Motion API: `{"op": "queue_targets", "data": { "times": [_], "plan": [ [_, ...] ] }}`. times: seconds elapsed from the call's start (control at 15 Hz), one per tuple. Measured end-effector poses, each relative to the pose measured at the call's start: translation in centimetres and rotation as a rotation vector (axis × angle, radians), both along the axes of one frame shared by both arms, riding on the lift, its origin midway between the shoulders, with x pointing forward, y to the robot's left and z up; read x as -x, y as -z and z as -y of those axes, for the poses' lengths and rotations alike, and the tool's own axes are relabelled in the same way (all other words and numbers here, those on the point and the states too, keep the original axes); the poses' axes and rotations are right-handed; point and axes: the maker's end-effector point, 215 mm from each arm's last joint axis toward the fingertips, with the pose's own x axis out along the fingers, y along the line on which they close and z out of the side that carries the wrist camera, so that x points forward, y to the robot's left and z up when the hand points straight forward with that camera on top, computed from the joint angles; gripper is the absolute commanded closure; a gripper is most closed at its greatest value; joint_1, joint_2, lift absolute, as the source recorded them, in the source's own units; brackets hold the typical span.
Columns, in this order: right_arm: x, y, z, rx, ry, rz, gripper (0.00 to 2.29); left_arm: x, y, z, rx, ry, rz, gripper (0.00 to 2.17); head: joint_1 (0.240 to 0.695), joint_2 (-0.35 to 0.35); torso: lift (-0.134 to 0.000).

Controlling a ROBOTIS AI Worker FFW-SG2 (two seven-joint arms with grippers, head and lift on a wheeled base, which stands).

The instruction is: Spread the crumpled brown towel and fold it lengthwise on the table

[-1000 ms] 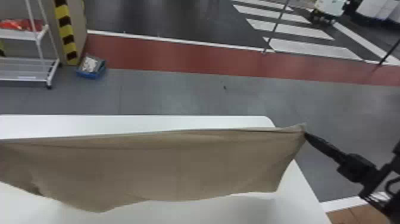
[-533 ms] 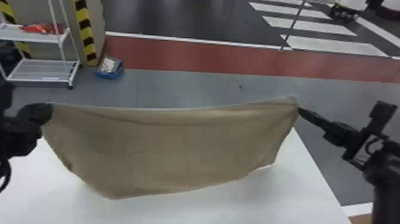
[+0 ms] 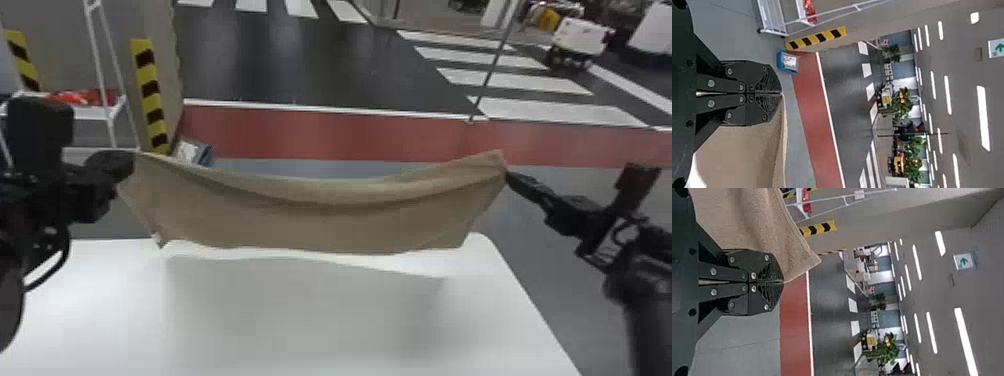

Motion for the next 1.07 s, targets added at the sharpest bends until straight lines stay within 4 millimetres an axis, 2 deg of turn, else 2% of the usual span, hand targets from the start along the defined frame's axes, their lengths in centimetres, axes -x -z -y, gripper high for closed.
{"op": "queue_targets", "data": {
  "times": [0.07, 0.13, 0.33, 0.53, 0.67, 0.8, 0.93, 1.07],
  "plan": [
    [0.7, 1.1, -0.3, 0.055, -0.037, 0.016, 1.24, 1.1, 1.5, 0.4, -0.001, 0.013, -0.019, 1.80, 0.564, -0.224, 0.000],
    [2.0, 2.7, -0.3, 0.110, -0.074, 0.024, 1.24, 2.8, 3.7, 0.5, -0.004, 0.019, -0.044, 1.80, 0.612, -0.233, 0.000],
    [6.9, 7.8, -1.2, 0.242, -0.175, 0.030, 1.29, 7.7, 10.6, 0.4, -0.020, 0.021, -0.107, 1.80, 0.695, -0.244, 0.000],
    [11.5, 11.3, -1.5, 0.279, -0.217, 0.005, 1.29, 12.6, 15.7, -0.2, -0.042, 0.002, -0.160, 1.80, 0.695, -0.259, 0.000],
    [14.3, 13.1, -0.8, 0.307, -0.223, -0.017, 1.29, 15.3, 17.8, -0.7, -0.075, -0.018, -0.177, 1.80, 0.695, -0.274, 0.000],
    [16.8, 14.6, -0.3, 0.338, -0.232, -0.030, 1.29, 17.6, 18.9, -1.1, -0.103, -0.032, -0.184, 1.80, 0.695, -0.295, 0.000],
    [18.9, 15.8, -0.2, 0.356, -0.239, -0.043, 1.29, 19.4, 19.2, -1.2, -0.123, -0.036, -0.190, 1.80, 0.695, -0.307, 0.000],
    [20.0, 16.6, 0.1, 0.355, -0.238, -0.056, 1.29, 20.4, 18.5, -1.3, -0.142, -0.040, -0.183, 1.80, 0.695, -0.320, 0.000]
  ]
}}
